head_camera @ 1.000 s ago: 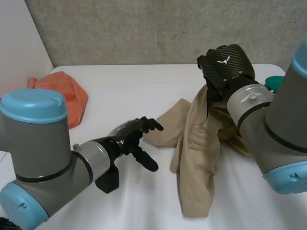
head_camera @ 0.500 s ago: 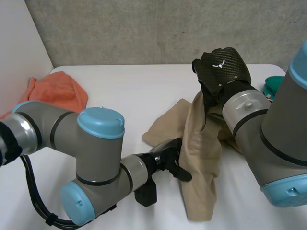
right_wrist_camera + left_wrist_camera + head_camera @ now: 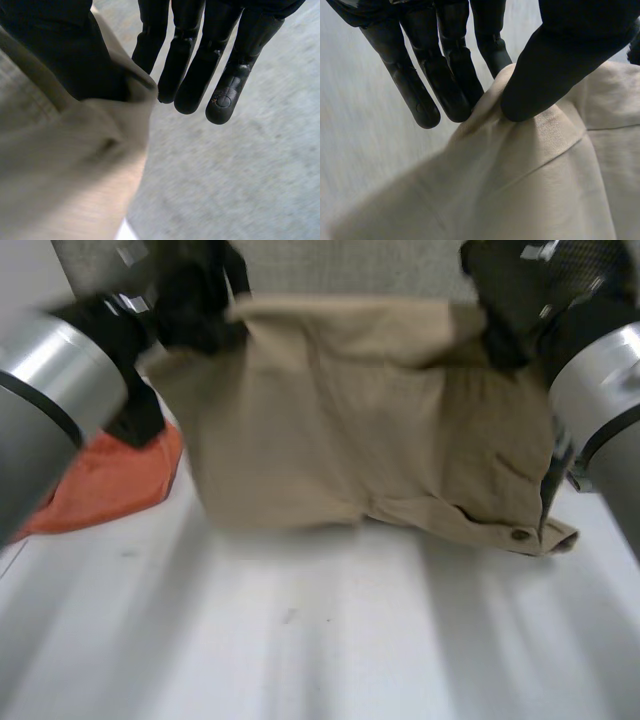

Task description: Fold the laundry.

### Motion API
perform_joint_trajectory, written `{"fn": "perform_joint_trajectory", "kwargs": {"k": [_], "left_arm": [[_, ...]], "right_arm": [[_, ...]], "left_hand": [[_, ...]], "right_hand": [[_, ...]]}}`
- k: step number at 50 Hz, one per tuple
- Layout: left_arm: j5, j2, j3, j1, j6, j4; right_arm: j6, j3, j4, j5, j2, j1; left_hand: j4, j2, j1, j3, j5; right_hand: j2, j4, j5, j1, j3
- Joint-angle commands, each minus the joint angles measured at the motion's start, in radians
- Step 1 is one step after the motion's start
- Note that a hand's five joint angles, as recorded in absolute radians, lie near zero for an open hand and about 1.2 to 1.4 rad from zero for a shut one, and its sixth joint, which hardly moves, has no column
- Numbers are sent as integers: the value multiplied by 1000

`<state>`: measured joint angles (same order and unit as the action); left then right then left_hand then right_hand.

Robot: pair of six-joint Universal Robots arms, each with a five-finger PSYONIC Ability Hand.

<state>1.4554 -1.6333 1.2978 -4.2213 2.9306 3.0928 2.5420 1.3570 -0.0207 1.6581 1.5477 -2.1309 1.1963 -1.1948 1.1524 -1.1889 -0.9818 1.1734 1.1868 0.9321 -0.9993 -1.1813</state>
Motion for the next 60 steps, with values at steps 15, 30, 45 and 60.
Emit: {"fn": "perform_joint_trajectory", "kwargs": {"k": [15, 30, 45, 60], "left_arm": [[19, 325, -109, -49, 122, 24], [16, -15, -233, -71, 166, 47], [16, -695, -618, -62, 348, 210], [103, -703, -582, -55, 361, 320]], "right_arm": [[12, -38, 2, -35, 292, 37], [11, -131, 8, -47, -42, 80], [9, -292, -393, -49, -552, 101], [6, -342, -450, -63, -671, 138]], "left_hand": [[200, -201, 244, -207, -240], [200, -201, 244, -207, -240], [200, -201, 244, -207, -240], [-1022, 1020, -978, 1014, 982]], "right_hand": [[223, 209, 290, -397, -215], [223, 209, 290, -397, -215], [223, 209, 290, -397, -215], [-999, -1012, -932, 825, 1007]]}}
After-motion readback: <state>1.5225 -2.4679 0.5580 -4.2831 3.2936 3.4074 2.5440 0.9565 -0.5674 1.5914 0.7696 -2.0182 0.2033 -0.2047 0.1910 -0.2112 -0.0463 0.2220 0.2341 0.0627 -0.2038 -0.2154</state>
